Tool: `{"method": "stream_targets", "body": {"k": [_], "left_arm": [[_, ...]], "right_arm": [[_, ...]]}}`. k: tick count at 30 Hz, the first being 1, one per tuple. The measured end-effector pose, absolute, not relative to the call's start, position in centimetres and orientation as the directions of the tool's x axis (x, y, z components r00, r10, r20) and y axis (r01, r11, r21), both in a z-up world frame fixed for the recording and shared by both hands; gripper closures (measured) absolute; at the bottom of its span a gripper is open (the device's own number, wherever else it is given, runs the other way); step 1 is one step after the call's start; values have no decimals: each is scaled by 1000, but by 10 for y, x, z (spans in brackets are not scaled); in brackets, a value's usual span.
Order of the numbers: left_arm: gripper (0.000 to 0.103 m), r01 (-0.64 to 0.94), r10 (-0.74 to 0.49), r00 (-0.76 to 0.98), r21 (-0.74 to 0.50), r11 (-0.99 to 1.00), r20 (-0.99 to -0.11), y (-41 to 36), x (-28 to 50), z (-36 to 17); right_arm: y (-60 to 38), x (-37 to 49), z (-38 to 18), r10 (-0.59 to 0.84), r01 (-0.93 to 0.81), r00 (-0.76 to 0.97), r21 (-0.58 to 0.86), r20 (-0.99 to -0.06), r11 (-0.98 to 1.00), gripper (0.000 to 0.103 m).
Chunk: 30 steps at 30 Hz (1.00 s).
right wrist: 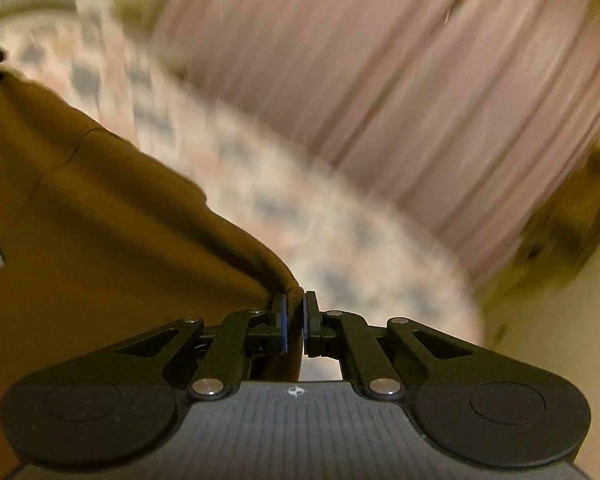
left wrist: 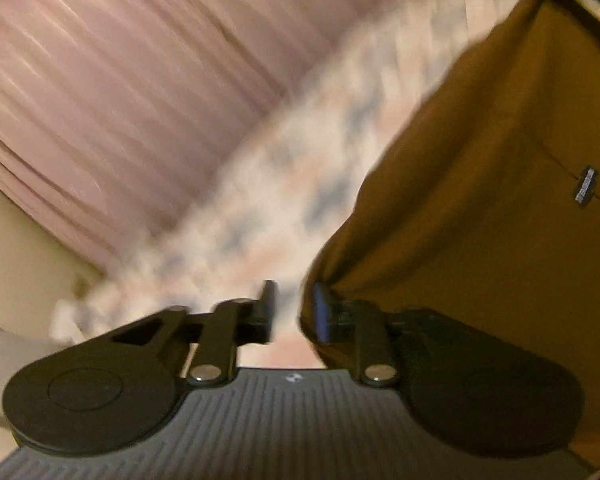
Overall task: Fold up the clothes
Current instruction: 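Hold the shirt shoulders with both tools and raise it off the bed, then lay the shirt flat on the quilt and open both tools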
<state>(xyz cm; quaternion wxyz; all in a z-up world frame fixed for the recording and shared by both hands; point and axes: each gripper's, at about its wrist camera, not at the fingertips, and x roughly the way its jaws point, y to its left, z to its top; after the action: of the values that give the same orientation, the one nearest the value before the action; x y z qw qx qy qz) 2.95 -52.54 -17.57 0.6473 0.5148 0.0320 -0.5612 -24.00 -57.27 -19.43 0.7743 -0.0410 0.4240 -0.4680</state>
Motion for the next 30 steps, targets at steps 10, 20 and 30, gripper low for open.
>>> {"method": "stream_targets", "body": {"k": [10,20,30], "left_arm": [[67,804,-545,420,576,-146,-725,-481,30,-300],[67,812,-476,161,391,-434,-865,-204,-127,-271],[66,738,-423,86,343,-582,-902,-143,-232,-326]], "right_arm": [[-604,-254,-285,-626,857,70,-274,-777,436,25],[-395,-402,-272,-386,956,111,-7,-916,293,24],[-329,-429,-258,-245,957,200,135,-949,259,20]]}}
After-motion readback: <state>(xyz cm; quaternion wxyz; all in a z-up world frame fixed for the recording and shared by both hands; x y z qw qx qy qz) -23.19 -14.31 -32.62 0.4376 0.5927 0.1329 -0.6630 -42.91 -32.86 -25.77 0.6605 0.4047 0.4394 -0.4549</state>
